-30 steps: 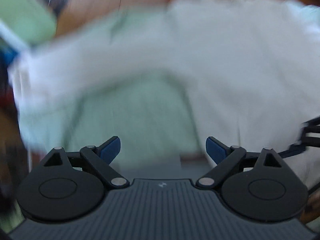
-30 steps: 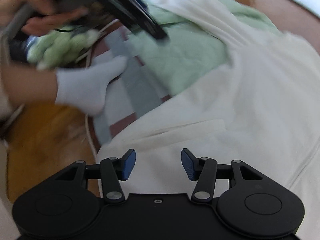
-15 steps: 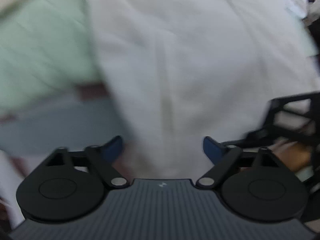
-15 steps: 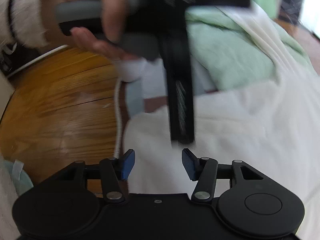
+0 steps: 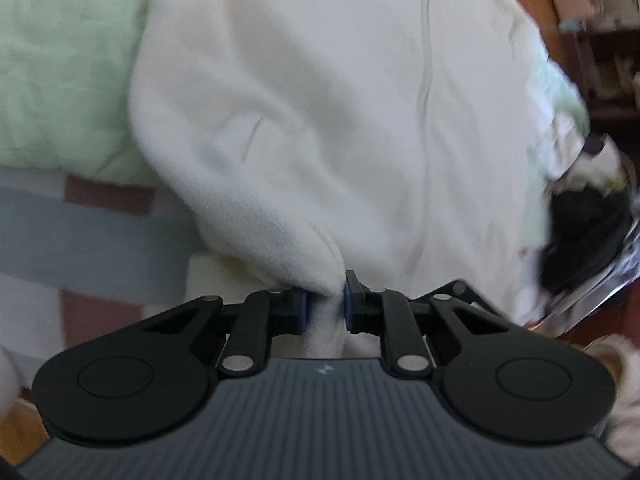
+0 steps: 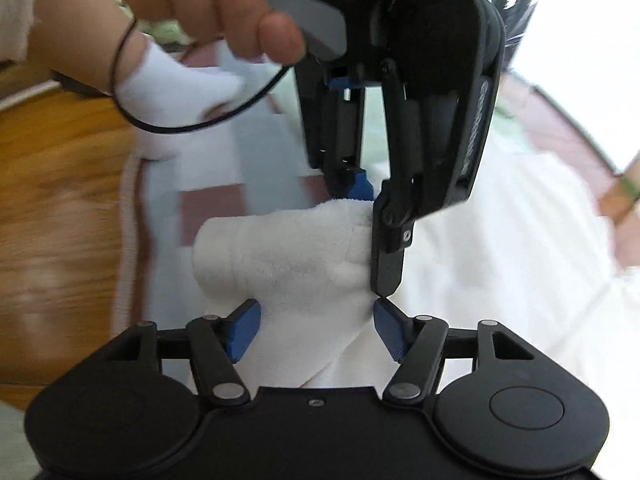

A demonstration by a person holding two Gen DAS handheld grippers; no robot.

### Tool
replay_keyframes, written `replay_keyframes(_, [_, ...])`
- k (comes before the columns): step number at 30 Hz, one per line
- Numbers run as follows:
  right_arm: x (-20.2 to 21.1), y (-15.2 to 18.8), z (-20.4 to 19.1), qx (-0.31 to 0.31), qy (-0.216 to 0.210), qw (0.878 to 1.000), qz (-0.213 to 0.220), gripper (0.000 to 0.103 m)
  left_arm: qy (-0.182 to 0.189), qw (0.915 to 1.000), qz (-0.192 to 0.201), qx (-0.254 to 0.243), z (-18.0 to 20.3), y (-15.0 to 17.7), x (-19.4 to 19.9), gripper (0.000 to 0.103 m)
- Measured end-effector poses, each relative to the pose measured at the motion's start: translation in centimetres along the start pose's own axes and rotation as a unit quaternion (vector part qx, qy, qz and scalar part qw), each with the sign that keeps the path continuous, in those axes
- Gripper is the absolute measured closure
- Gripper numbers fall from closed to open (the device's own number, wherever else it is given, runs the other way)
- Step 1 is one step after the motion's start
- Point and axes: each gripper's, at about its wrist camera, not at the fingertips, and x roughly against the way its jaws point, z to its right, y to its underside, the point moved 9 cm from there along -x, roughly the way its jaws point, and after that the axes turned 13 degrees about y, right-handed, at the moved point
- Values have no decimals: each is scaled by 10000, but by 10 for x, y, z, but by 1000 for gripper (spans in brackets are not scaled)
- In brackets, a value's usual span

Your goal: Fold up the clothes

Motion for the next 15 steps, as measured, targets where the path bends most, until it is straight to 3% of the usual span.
replay_keyframes(3, [2,2,21,-389,2,9992,-25,35,97,9998,23,-152,16,-18,-13,82])
replay_keyframes(5, [4,4,35,-945,-428,9943,-256,34,147,9997,10,-207,25,-24,-22,75])
replay_keyframes(8, [5,7,53,-1914,-1127,9723,-725,30,210,9995,-24,-241,35,-26,-34,60])
replay_keyframes(10, [2,4,59,-2245,-1300,9613,-926,20,219,9994,-39,-280,39,-32,-36,59])
replay_keyframes(13, [-6,2,62,-2031,-879,9699,-1020,18,223,9991,-88,-362,46,-41,-38,59])
replay_keyframes(15, [-9,3,67,-1887,-512,9758,-978,26,256,9984,-28,-506,54,-47,-32,59])
